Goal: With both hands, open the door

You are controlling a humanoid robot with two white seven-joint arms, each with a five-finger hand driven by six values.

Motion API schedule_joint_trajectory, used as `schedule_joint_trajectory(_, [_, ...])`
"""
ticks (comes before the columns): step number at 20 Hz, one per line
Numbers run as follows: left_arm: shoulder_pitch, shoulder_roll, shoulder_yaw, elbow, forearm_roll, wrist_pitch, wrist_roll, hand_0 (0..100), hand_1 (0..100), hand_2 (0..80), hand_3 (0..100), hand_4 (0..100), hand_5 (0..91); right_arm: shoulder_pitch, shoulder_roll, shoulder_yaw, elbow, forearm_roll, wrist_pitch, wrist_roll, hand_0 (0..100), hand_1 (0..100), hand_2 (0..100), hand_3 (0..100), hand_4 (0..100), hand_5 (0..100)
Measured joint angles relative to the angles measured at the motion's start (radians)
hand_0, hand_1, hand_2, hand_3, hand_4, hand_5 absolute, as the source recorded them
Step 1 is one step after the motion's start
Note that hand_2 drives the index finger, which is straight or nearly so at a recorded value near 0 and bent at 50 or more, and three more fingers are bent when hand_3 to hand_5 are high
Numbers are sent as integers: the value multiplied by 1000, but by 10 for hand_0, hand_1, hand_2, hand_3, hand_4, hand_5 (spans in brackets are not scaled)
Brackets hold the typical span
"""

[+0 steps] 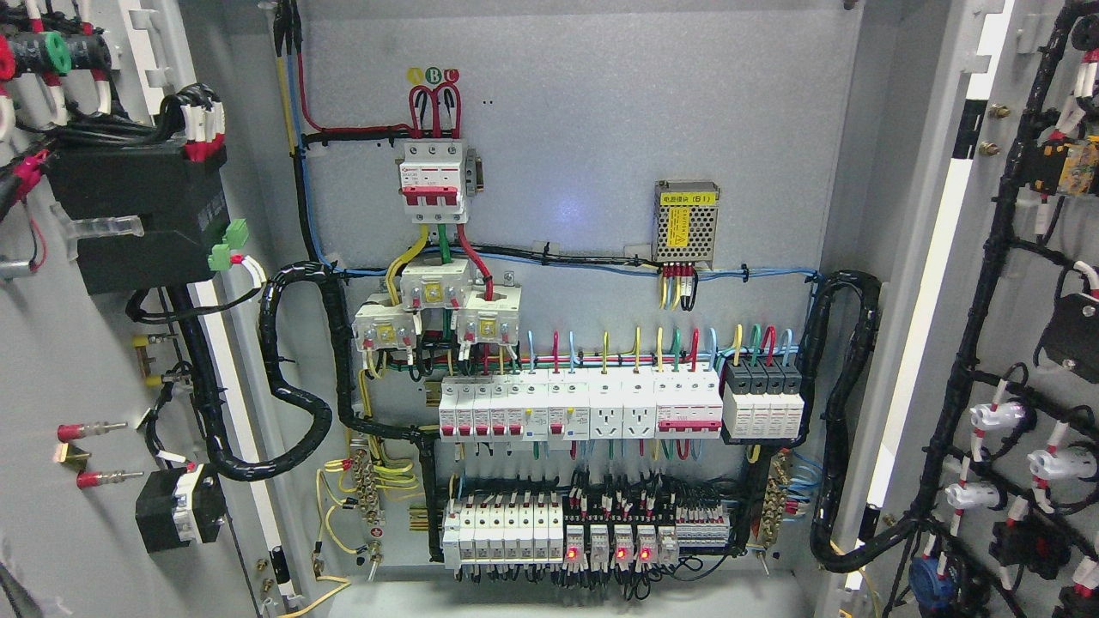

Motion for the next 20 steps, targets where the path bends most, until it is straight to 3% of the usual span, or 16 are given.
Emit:
schedule_joint_trajectory(5, [-1, 0, 0, -1, 0, 0, 0, 0, 0, 0, 0, 0, 0, 40, -24, -52, -21, 0, -1, 4, 191, 0, 0, 0, 0, 0])
schedule_joint_trajectory(7, [-1, 0, 0, -3, 0, 0, 0, 0, 0, 0, 0, 0, 0, 63, -41, -74, -36, 0, -1, -32, 191, 0, 0, 0, 0, 0])
schedule_joint_trajectory(16, [-1, 0, 0, -5, 0, 0, 0, 0, 0, 0, 0, 0, 0, 194, -105, -146, -159, -6, -2, -468, 191, 0, 0, 0, 0, 0])
schedule_joint_trajectory(20, [0, 0, 0, -4, 0, 0, 0, 0, 0, 0, 0, 0, 0, 263, -137, -181, -233, -8, -9, -600, 191, 0, 0, 0, 0, 0])
